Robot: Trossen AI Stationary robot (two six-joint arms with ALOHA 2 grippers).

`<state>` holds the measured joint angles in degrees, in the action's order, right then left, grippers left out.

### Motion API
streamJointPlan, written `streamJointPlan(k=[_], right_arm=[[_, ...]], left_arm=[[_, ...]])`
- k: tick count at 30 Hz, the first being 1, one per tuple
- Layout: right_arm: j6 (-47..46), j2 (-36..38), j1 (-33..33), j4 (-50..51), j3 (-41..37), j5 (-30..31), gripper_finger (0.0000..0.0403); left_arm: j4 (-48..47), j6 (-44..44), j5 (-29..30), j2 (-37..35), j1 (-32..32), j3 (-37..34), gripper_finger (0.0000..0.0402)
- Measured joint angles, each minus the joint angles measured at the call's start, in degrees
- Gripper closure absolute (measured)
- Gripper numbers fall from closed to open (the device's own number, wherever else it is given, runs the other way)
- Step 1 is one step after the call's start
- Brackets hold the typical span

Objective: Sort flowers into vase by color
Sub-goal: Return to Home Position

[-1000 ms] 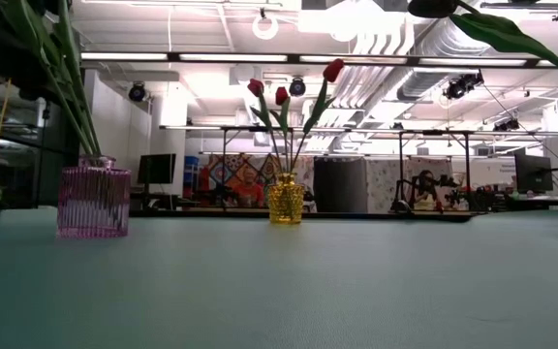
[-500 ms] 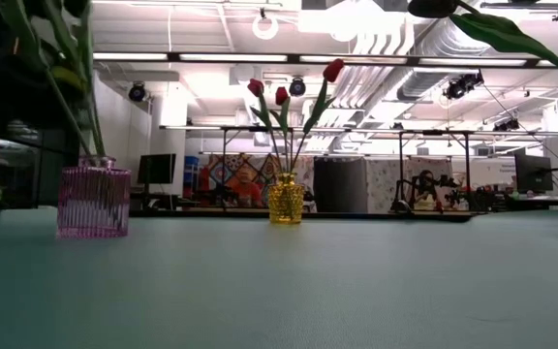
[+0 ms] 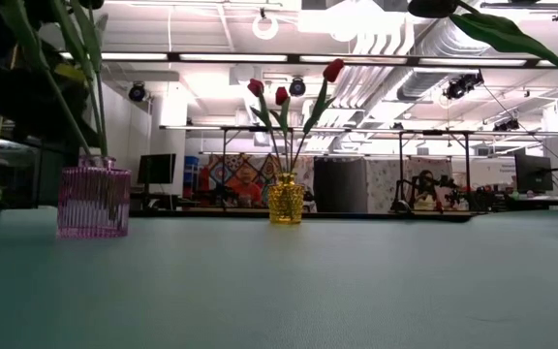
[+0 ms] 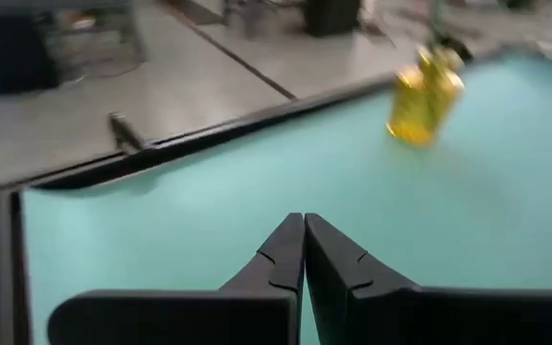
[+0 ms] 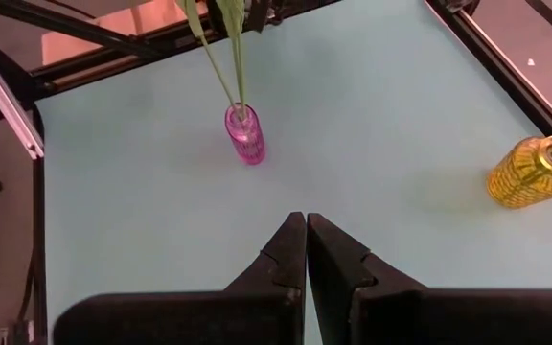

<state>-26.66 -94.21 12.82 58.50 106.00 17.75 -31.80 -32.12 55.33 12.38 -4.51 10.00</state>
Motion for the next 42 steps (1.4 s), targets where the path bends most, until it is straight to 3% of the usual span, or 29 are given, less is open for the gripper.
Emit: streamJointPlan(k=[6, 10, 19, 26, 35, 42], right_arm=[[-0.3, 0.0, 0.0, 0.0, 0.0, -0.2, 0.0403], [-0.3, 0.0, 0.0, -0.2, 0.0, -0.2, 0.0403], [-0.1, 0.0, 0.0, -2.6, 0.0, -0.2, 0.0403], [-0.1, 0.0, 0.0, -3.4, 0.0, -0.2, 0.0403], [-0.3, 0.0, 0.0, -3.8, 0.0, -0.4, 0.0403], [-0.3, 0.0, 0.0, -3.8, 0.0, -0.4, 0.0403]], left_arm=[[0.0, 8.4, -8.7, 0.1, 0.0, 0.0, 0.0402], [0.1, 8.7, -12.5, 0.4, 0.0, 0.0, 0.0402], [0.7, 8.4, -31.6, 0.5, 0.0, 0.0, 0.0402], [13.2, 12.9, -40.7, 0.5, 0.0, -3.4, 0.0402], [21.1, 16.8, -38.9, 0.5, -0.1, -4.8, 0.0402], [21.8, 17.3, -44.8, 0.5, -0.1, -4.8, 0.0402]])
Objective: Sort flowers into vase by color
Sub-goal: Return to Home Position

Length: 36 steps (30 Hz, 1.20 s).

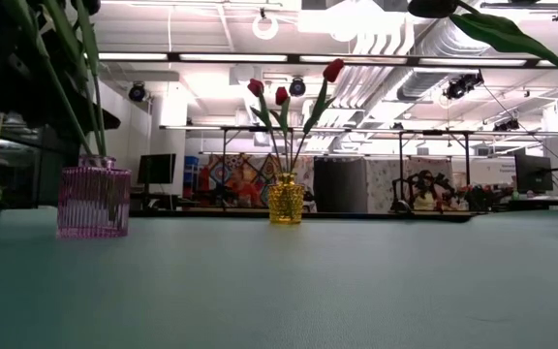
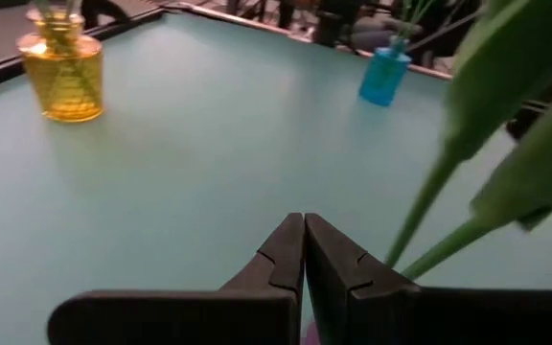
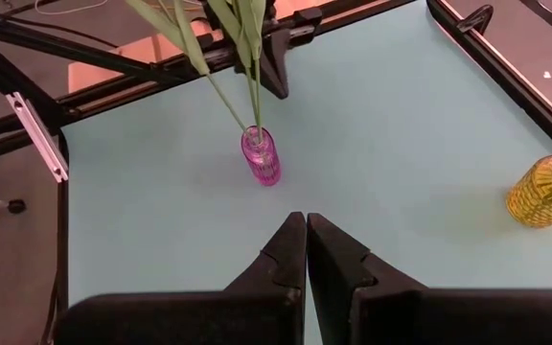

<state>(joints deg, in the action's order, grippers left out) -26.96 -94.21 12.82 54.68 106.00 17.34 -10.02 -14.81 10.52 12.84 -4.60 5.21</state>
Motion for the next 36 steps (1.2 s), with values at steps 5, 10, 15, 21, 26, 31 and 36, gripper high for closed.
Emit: streamJointPlan(k=[5, 10, 15, 21, 26, 31, 36], right_arm=[[0.0, 0.0, 0.0, 0.0, 0.0, 0.0, 0.0403], [0.0, 0.0, 0.0, 0.0, 0.0, 0.0, 0.0403], [0.0, 0.0, 0.0, 0.0, 0.0, 0.0, 0.0403], [0.0, 0.0, 0.0, 0.0, 0.0, 0.0, 0.0403], [0.0, 0.0, 0.0, 0.0, 0.0, 0.0, 0.0403], [0.3, 0.0, 0.0, 0.1, 0.0, 0.0, 0.0403], [0.5, 0.0, 0.0, 0.1, 0.0, 0.0, 0.0403]], left_arm=[[2.1, 0.1, -1.9, 0.0, 0.0, 0.0, 0.0401], [3.3, 0.0, -8.4, 0.0, 0.0, 0.0, 0.0402], [3.2, -1.0, -8.9, 0.0, 0.0, 0.0, 0.0401], [3.8, -1.1, -6.9, 0.0, -0.2, 0.0, 0.0401], [3.4, -1.1, -4.4, 0.0, -0.8, 0.0, 0.0401], [2.4, -0.6, -3.3, 0.0, -0.8, 0.0, 0.0401], [1.5, -1.5, -3.4, 0.0, -0.8, 0.0, 0.0401]])
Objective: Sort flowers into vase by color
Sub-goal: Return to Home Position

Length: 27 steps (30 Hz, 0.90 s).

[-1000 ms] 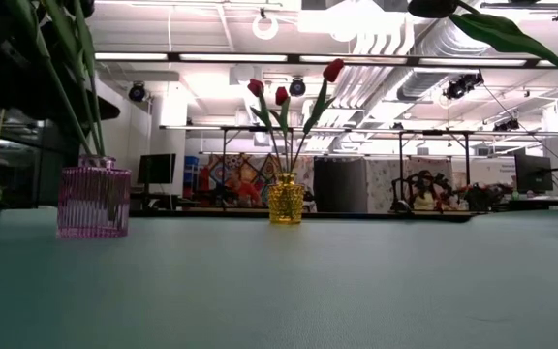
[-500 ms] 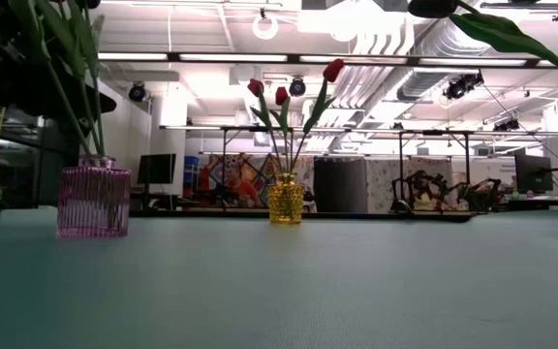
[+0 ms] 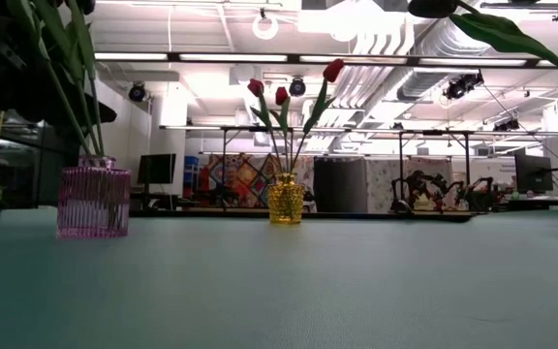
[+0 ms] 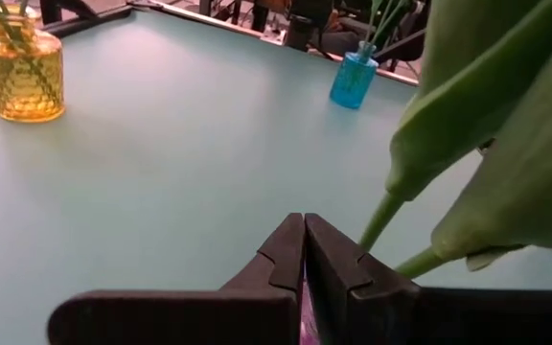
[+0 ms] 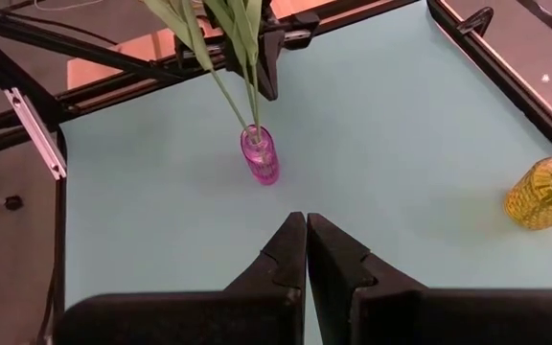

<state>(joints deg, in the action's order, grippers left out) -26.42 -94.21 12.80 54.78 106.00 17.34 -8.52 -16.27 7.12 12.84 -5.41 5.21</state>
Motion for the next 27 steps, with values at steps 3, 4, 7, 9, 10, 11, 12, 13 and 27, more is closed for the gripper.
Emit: streamJointPlan(k=[3, 4, 7, 9, 10, 11, 12, 13, 27], right_arm=[[1.4, 0.0, 0.0, 0.0, 0.0, 0.0, 0.0403], [1.7, 0.0, 0.0, 0.0, 0.0, 0.0, 0.0403], [2.2, 0.0, 0.0, 0.0, 0.0, 0.0, 0.0403], [2.5, 0.0, 0.0, 0.0, 0.0, 0.0, 0.0403], [2.5, 0.0, 0.0, 0.0, 0.0, 0.0, 0.0403], [2.4, 0.0, 0.0, 0.0, 0.0, -0.1, 0.0403], [2.1, 0.0, 0.1, 0.0, 0.0, -0.5, 0.0403], [2.0, 0.0, 0.3, 0.1, 0.0, -1.0, 0.0403], [-14.0, 10.8, 11.6, 21.1, 0.0, 9.5, 0.0403]], left_arm=[[-0.1, -1.5, -0.5, 0.0, 0.0, 0.0, 0.0402], [-0.1, -1.6, -0.5, 0.0, 0.0, 0.0, 0.0402], [-0.3, -1.3, -0.5, 0.0, 0.0, 0.0, 0.0402], [-0.3, -1.2, -0.5, 0.0, 0.0, 0.0, 0.0402], [-0.3, -1.2, -0.5, 0.0, 0.0, 0.0, 0.0401], [-0.3, -1.2, -0.5, 0.0, 0.0, 0.0, 0.0402], [-0.3, -1.2, -0.5, 0.0, 0.0, 0.0, 0.0401], [-0.3, -1.2, -0.5, 0.0, 0.0, 0.0, 0.0402], [-0.3, -1.1, -0.5, 0.0, 0.0, 0.0, 0.0402]])
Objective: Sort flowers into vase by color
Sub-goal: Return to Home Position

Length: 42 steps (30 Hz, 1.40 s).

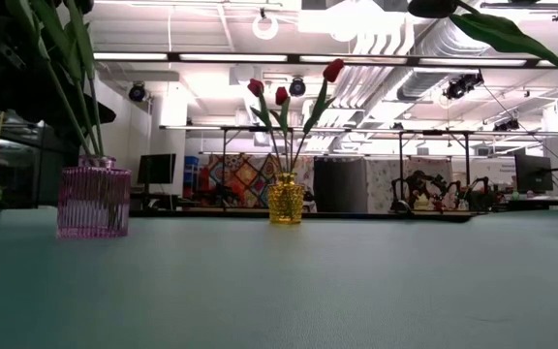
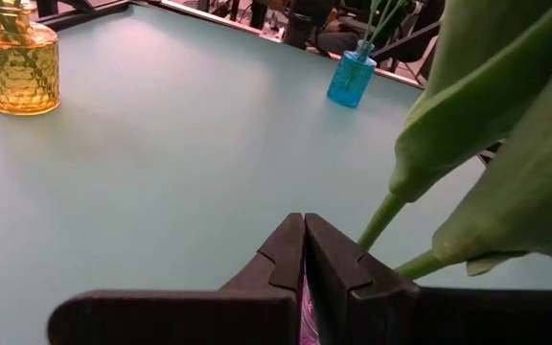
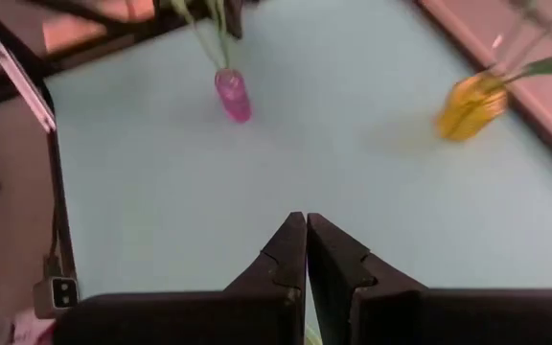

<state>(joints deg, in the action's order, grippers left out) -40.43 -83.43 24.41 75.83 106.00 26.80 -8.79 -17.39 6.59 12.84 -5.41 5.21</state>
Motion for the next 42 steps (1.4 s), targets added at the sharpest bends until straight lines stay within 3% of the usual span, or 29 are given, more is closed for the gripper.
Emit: streamJointPlan(k=[7, 10, 14, 20, 25, 28, 35, 42], right_arm=[[-4.5, 10.5, 10.8, 7.9, -0.1, 16.9, 0.0403], [-2.7, 16.7, 12.7, 5.5, -5.9, 20.3, 0.0403], [2.9, 28.5, 12.9, -9.4, -23.6, 17.1, 0.0403], [17.1, 49.7, 9.6, -40.4, -52.3, 14.6, 0.0403], [27.3, 67.3, 4.1, -58.6, -68.0, 12.5, 0.0403], [30.4, 75.2, 1.4, -68.2, -76.2, 7.7, 0.0403], [29.9, 83.3, -4.0, -80.2, -91.3, 3.7, 0.0403], [25.8, 82.4, -12.0, -81.5, -94.5, -5.1, 0.0403]], left_arm=[[0.0, 0.0, 0.0, 0.0, 0.0, 0.0, 0.0402], [0.0, 0.0, 0.0, 0.0, 0.0, 0.0, 0.0402], [0.0, 0.0, 0.0, 0.0, 0.0, 0.0, 0.0402], [0.0, 0.0, 0.0, 0.0, 0.0, 0.0, 0.0402], [0.0, 0.0, 0.0, 0.0, 0.0, 0.0, 0.0402], [0.0, 0.0, 0.0, 0.0, 0.0, 0.0, 0.0402], [0.0, 0.0, 0.0, 0.0, 0.0, 0.0, 0.0402], [0.0, 0.0, 0.0, 0.0, 0.0, 0.0, 0.0402]])
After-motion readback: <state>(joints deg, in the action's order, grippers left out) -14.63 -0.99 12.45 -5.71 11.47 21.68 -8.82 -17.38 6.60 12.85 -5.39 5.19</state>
